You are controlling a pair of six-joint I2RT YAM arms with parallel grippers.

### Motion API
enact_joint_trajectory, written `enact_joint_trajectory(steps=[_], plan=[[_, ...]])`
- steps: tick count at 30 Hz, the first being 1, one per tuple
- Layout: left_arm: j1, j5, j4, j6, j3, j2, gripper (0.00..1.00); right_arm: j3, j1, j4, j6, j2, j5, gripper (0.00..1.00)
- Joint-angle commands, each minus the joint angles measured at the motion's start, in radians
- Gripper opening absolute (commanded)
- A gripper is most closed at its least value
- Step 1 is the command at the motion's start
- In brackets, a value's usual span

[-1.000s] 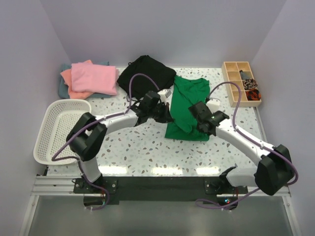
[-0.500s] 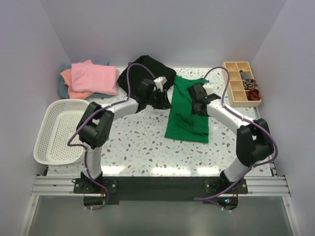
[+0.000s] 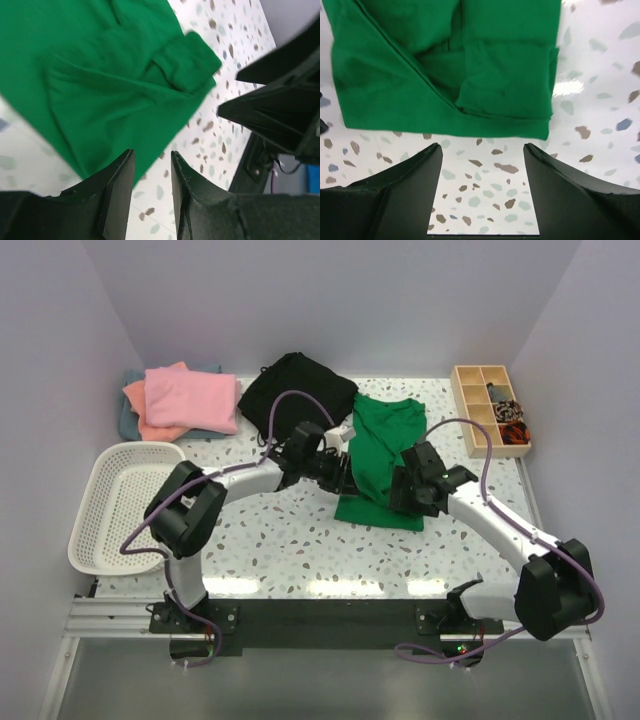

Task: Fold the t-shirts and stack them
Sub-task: Fold the folded rectangular tshirt in 1/3 of the way

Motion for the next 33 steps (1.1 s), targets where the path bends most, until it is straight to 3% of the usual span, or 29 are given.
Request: enact_joint_trajectory(steps=[1,9,15,24,33], plan=[[-0.035,0.086,0.054,0.003,-0.057,-0.027,0.39,-0.078,0.015,0.045,0.066,-0.029,-0.154,0.70],[-0.040,0.067,0.097,-0.024,-0.063,-0.011,0.39,-0.109,0.015,0.127,0.073,0.016,-0.134,0.71],[-0.040,0.069,0.093,-0.024,-0.031,0.023,0.39,-0.051,0.010,0.176,0.049,0.164,-0.041,0.73],[-0.033,0.057,0.070,-0.012,0.003,0.045,0.38,0.118,0.007,0.162,-0.043,0.288,0.145,0.73],[-0.030,0.020,0.058,0.000,-0.006,0.045,0.38,0.256,-0.027,0.171,-0.091,0.478,0.205,0.74]])
